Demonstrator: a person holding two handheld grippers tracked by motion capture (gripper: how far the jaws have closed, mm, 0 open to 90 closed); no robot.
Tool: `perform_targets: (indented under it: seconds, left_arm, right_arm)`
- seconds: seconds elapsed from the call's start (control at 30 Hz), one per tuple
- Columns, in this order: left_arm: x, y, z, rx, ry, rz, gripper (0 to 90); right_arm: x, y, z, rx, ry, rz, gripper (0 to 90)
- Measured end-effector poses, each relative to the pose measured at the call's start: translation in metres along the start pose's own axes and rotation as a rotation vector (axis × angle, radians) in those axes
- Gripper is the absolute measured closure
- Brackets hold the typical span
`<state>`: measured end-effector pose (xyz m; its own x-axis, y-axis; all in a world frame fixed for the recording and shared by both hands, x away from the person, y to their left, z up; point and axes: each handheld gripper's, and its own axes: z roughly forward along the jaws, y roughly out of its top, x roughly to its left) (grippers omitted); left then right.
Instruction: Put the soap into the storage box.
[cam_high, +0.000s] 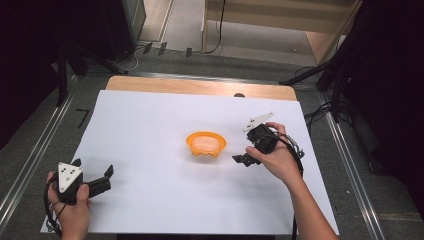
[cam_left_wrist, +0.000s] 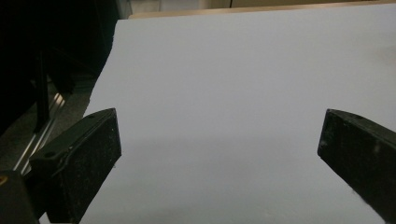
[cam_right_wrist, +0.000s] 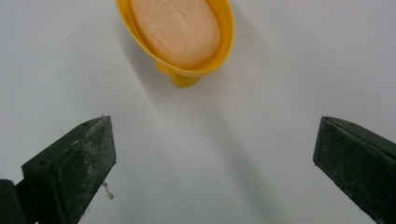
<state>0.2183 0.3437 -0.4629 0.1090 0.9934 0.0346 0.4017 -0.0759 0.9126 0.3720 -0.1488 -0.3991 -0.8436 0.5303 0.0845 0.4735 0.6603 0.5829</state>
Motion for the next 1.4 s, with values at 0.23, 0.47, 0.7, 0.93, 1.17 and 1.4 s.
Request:
perform_targets:
  seconds: [0.23, 0.47, 0.7, 0.93, 1.17, 1.4]
  left_arm:
    - [0.0, 0.0, 0.0, -0.002, 0.001, 0.001, 0.0]
    - [0.0, 0.0, 0.0, -0.001, 0.0, 0.002, 0.0]
    - [0.0, 0.0, 0.0, 0.0, 0.001, 0.002, 0.0]
    - [0.0, 0.0, 0.0, 0.0, 0.002, 0.002, 0.0]
    - [-0.001, 0.0, 0.0, 0.001, 0.003, 0.002, 0.0]
    - [-0.001, 0.0, 0.0, 0.004, 0.005, 0.002, 0.0]
  right_arm:
    - [0.0, -0.018, 0.001, -0.009, 0.006, 0.027, 0.0]
    - [-0.001, -0.034, 0.001, -0.038, 0.005, 0.047, 0.0]
    - [0.0, -0.047, -0.001, -0.06, -0.007, 0.071, 0.0]
    - [0.001, -0.061, -0.003, -0.085, -0.02, 0.091, 0.0]
    - [0.0, -0.075, -0.006, -0.116, -0.036, 0.105, 0.0]
    - [0.001, -0.09, -0.011, -0.147, -0.056, 0.115, 0.0]
